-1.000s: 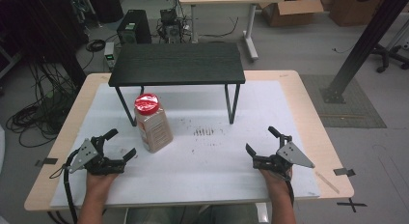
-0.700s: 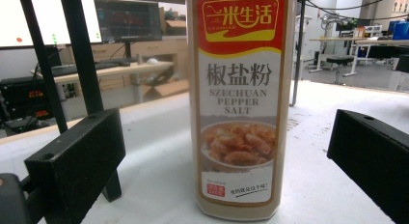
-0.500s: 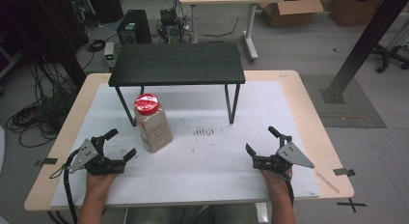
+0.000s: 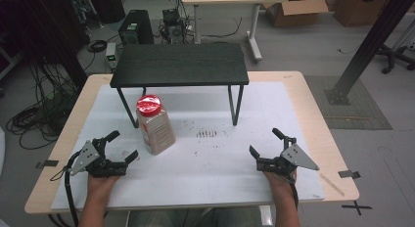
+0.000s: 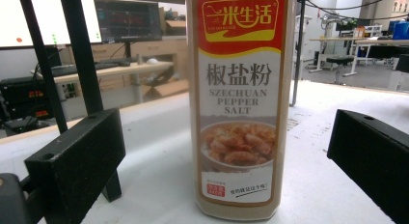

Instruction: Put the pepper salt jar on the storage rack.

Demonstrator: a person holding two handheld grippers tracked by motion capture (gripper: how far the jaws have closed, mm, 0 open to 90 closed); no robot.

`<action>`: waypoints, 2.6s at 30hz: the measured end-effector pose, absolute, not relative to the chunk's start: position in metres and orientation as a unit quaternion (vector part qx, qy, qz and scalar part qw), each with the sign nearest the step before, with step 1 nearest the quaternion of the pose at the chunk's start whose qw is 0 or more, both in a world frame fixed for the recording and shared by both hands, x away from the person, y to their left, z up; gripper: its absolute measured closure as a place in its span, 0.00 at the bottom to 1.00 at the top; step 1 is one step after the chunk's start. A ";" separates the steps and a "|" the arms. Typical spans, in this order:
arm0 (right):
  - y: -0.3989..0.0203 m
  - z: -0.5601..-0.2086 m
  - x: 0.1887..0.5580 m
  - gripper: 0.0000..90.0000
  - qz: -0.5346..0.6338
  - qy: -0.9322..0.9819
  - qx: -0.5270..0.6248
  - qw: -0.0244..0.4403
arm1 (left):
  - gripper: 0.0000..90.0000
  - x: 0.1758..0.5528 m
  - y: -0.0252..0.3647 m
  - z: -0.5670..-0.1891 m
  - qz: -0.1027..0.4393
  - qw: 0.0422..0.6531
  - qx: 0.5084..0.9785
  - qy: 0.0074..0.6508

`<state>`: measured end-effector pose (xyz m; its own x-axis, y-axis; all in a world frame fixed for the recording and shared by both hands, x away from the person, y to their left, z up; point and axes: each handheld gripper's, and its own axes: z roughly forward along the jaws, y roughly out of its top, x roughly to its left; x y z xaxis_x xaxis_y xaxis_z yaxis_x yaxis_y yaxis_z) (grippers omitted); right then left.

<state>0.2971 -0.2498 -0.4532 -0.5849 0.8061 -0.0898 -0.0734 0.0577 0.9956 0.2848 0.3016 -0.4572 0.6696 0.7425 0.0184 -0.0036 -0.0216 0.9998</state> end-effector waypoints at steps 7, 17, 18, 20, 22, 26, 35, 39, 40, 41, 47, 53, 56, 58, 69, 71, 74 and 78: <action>-0.250 -0.453 0.297 0.00 0.623 0.636 0.288 0.353 | 0.00 0.285 0.302 -0.457 0.292 0.640 0.652 0.283; -0.250 -0.453 0.297 0.00 0.622 0.636 0.287 0.355 | 0.00 0.285 0.301 -0.457 0.291 0.639 0.653 0.284; -0.250 -0.453 0.297 0.00 0.622 0.636 0.287 0.355 | 0.00 0.285 0.302 -0.457 0.291 0.639 0.652 0.284; -0.249 -0.453 0.297 0.00 0.620 0.638 0.287 0.355 | 0.00 0.285 0.301 -0.457 0.292 0.639 0.653 0.284; -0.249 -0.453 0.298 0.00 0.619 0.640 0.287 0.353 | 0.00 0.285 0.302 -0.457 0.290 0.639 0.653 0.285; -0.249 -0.453 0.298 0.00 0.619 0.640 0.286 0.354 | 0.00 0.285 0.301 -0.457 0.292 0.639 0.653 0.283; -0.249 -0.453 0.298 0.00 0.620 0.638 0.288 0.353 | 0.00 0.285 0.302 -0.457 0.289 0.641 0.652 0.285; -0.249 -0.453 0.298 0.00 0.620 0.639 0.288 0.354 | 0.00 0.285 0.302 -0.457 0.290 0.641 0.652 0.283; -0.249 -0.453 0.298 0.00 0.620 0.639 0.288 0.353 | 0.00 0.285 0.302 -0.457 0.290 0.641 0.651 0.283; -0.249 -0.453 0.298 0.00 0.620 0.639 0.288 0.354 | 0.00 0.285 0.302 -0.457 0.291 0.641 0.651 0.284; -0.249 -0.453 0.297 0.00 0.620 0.638 0.287 0.355 | 0.00 0.285 0.302 -0.457 0.290 0.641 0.652 0.283; -0.249 -0.453 0.297 0.00 0.620 0.638 0.287 0.355 | 0.00 0.285 0.302 -0.457 0.290 0.641 0.651 0.283; -0.249 -0.453 0.297 0.00 0.620 0.638 0.287 0.355 | 0.00 0.285 0.302 -0.457 0.290 0.641 0.651 0.284; -0.249 -0.453 0.297 0.00 0.620 0.638 0.287 0.355 | 0.00 0.285 0.302 -0.457 0.290 0.641 0.652 0.284; -0.249 -0.453 0.297 0.00 0.620 0.638 0.288 0.355 | 0.00 0.285 0.302 -0.457 0.290 0.641 0.651 0.284; -0.249 -0.453 0.297 0.00 0.620 0.638 0.288 0.355 | 0.00 0.285 0.302 -0.457 0.290 0.641 0.651 0.284; -0.249 -0.453 0.297 0.00 0.620 0.637 0.287 0.356 | 0.00 0.285 0.302 -0.457 0.289 0.641 0.651 0.284; -0.249 -0.453 0.297 0.00 0.621 0.637 0.288 0.356 | 0.00 0.286 0.302 -0.457 0.290 0.639 0.650 0.293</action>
<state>0.2972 -0.2494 -0.4531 -0.5808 0.8083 -0.0963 -0.0757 0.0641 0.9951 0.2862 0.3023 -0.4567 0.6607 0.7507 0.0017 0.0106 -0.0117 0.9999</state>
